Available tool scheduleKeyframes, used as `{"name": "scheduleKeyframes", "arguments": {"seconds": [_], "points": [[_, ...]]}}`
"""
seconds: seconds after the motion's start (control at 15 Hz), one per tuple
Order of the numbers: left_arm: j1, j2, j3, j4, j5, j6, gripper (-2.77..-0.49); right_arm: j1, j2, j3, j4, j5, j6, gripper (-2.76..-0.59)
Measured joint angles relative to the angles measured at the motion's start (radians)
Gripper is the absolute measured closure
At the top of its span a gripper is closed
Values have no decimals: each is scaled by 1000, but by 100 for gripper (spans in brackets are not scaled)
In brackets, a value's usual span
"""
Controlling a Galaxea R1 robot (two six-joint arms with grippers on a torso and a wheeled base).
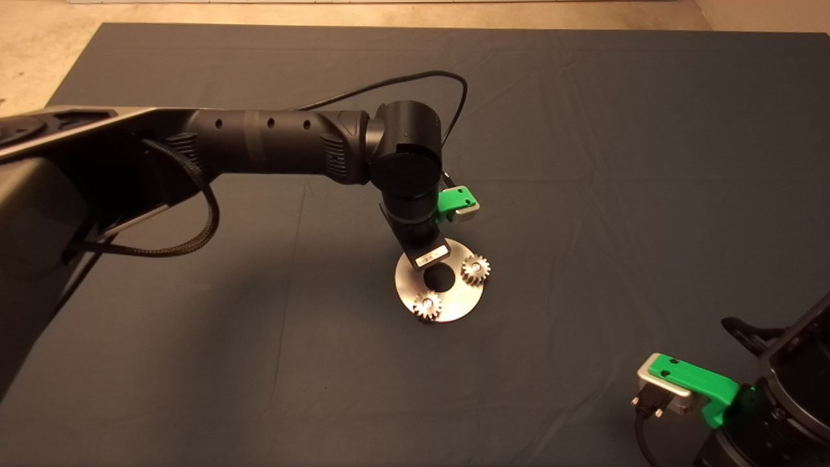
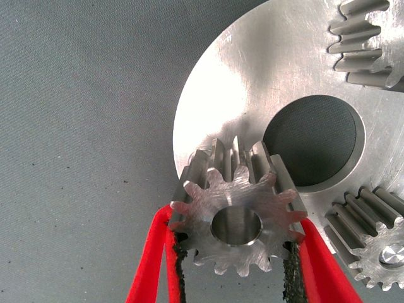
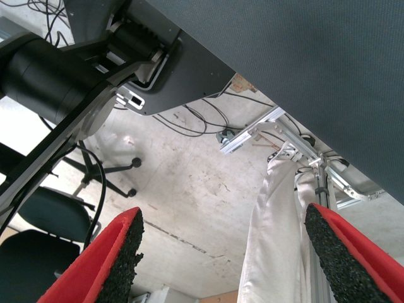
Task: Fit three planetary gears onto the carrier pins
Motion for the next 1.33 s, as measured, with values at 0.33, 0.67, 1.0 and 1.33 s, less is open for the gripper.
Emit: {"name": "scheduleKeyframes", "arguments": {"seconds": [0.33,0.67,1.0,1.33], "points": [[0,-3,0,2,-3,15,-65,2,0,0,0,0,0,-189],[0,-3,0,6,-3,27,-65,2,0,0,0,0,0,-189],[0,-6,0,14,-5,30,-65,2,0,0,0,0,0,-189],[0,-6,0,20,-5,30,-65,2,0,0,0,0,0,-189]]}}
